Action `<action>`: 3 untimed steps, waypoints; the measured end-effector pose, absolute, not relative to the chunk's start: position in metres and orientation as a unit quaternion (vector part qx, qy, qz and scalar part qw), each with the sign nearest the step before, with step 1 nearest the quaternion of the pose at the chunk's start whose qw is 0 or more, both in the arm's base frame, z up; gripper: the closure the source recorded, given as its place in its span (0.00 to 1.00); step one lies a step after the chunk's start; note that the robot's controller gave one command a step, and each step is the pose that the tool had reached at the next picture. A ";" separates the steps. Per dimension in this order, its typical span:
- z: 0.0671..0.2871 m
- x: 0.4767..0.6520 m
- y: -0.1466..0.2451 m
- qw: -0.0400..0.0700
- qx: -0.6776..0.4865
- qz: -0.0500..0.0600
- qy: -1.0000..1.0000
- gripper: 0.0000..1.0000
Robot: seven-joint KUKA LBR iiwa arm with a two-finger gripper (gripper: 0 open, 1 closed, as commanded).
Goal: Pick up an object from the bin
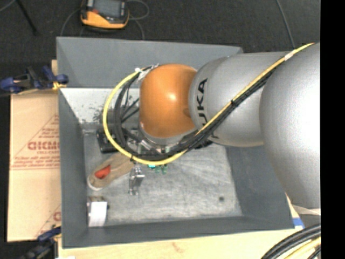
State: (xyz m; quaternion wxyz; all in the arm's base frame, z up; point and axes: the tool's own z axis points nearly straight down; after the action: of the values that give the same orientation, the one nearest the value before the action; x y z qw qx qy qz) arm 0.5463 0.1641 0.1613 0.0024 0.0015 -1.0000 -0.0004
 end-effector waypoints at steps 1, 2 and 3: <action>0.165 0.548 0.164 -0.001 0.000 -0.001 -1.000 0.00; 0.113 0.565 0.157 -0.002 -0.066 -0.001 -0.998 0.00; 0.074 0.577 0.157 -0.006 -0.044 0.001 -0.999 0.00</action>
Offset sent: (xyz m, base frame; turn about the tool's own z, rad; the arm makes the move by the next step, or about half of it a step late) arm 0.0285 -0.0116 -0.0913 0.2361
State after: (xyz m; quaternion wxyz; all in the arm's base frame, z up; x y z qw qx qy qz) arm 0.5772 0.1567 0.0742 -0.0060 -0.0437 -0.9990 0.0012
